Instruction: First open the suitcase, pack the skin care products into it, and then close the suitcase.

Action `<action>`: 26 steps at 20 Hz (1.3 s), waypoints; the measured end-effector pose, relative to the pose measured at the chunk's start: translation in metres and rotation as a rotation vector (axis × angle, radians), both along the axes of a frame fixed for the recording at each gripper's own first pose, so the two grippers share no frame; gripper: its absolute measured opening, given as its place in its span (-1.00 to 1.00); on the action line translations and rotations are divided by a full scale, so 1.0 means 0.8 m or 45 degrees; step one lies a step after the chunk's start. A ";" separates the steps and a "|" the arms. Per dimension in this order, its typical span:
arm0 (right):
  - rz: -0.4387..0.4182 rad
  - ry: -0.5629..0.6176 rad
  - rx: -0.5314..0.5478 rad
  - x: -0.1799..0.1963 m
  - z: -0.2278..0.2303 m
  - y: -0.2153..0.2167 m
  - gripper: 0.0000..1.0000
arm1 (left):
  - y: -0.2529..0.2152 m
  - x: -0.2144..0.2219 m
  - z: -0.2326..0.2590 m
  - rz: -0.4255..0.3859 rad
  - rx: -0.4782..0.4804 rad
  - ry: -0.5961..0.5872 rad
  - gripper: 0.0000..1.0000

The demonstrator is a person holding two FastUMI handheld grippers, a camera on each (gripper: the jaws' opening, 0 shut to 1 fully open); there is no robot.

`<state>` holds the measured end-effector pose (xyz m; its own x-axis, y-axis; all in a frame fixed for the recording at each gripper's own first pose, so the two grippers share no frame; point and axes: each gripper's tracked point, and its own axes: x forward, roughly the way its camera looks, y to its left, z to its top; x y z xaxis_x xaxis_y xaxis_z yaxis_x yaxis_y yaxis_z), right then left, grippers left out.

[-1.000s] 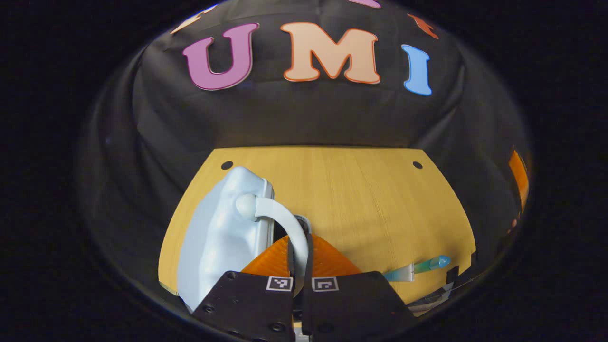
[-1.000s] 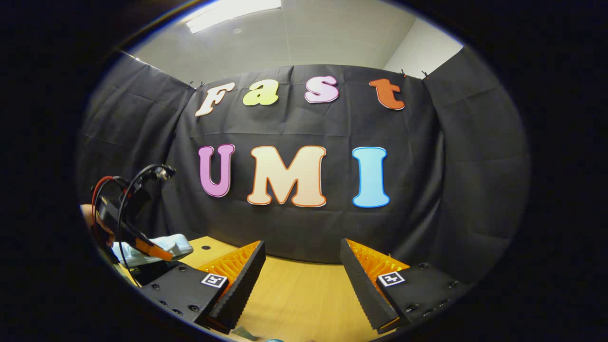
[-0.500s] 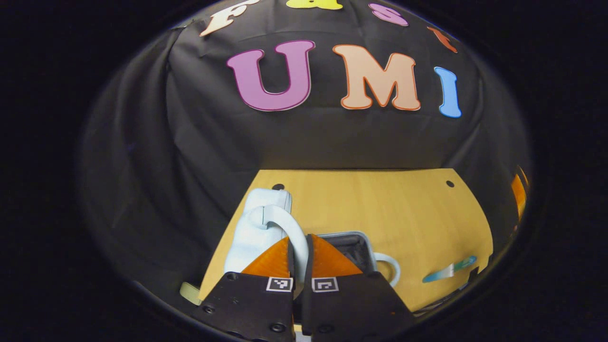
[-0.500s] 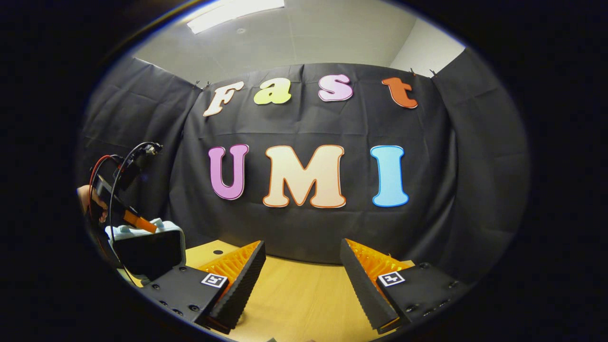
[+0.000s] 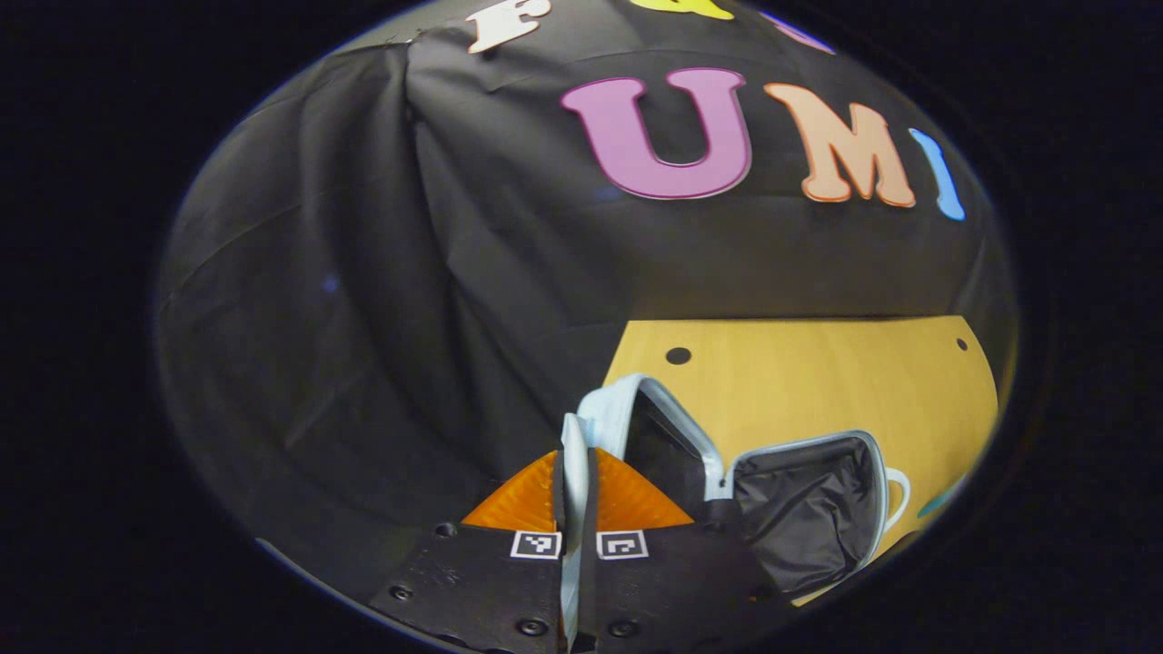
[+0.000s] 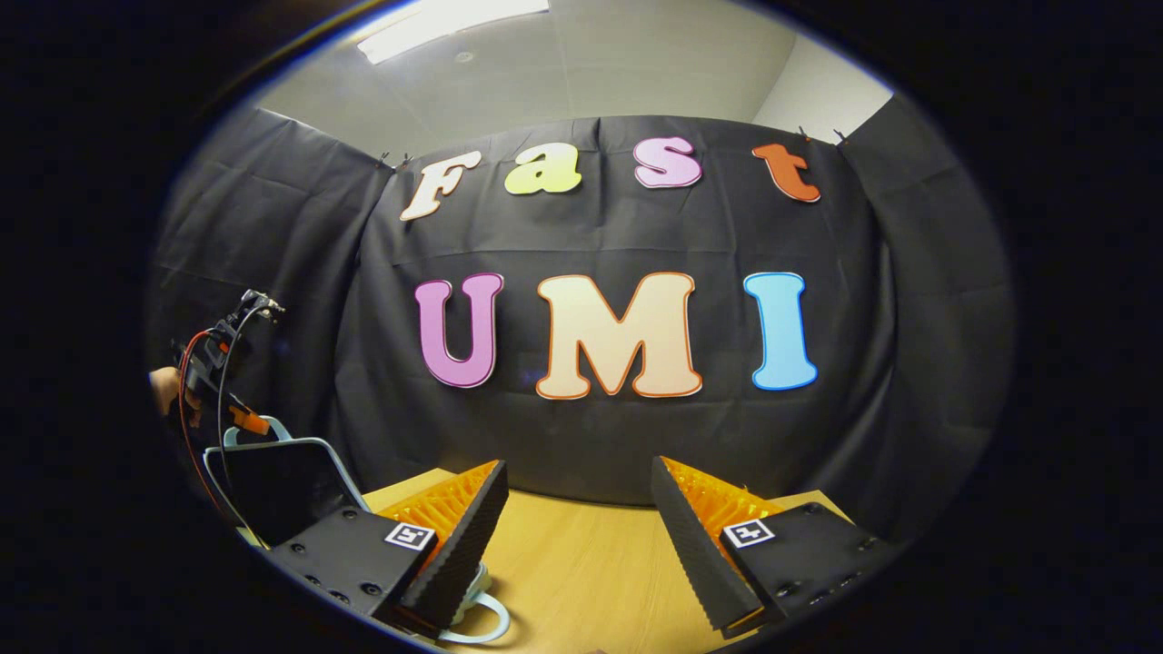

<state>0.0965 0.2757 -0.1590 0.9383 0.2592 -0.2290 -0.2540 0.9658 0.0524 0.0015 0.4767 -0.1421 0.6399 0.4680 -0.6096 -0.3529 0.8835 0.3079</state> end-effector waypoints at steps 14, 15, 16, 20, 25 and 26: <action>0.002 0.031 -0.107 -0.007 -0.011 0.026 0.98 | 0.133 -0.058 -0.155 0.263 -0.174 0.106 -1.00; 0.006 0.035 -0.115 -0.007 -0.013 0.026 0.98 | 0.139 -0.064 -0.165 0.279 -0.180 0.108 -1.00; 0.009 0.038 -0.121 -0.006 -0.014 0.027 0.98 | 0.144 -0.069 -0.171 0.296 -0.183 0.104 -1.00; 0.021 0.041 -0.136 -0.007 -0.013 0.029 0.98 | 0.154 -0.080 -0.194 0.374 -0.161 0.080 -0.79; 0.020 0.019 -0.135 -0.006 -0.006 0.020 0.98 | 0.127 -0.044 -0.139 0.372 -0.057 -0.203 1.00; 0.016 0.003 -0.131 -0.006 0.000 0.016 0.98 | 0.117 -0.038 -0.120 0.353 -0.021 -0.269 0.99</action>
<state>0.0915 0.2884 -0.1591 0.9344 0.2461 -0.2575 -0.2663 0.9628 -0.0462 -0.0290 0.5703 -0.2380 0.6025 0.6329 -0.4863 -0.6345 0.7494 0.1893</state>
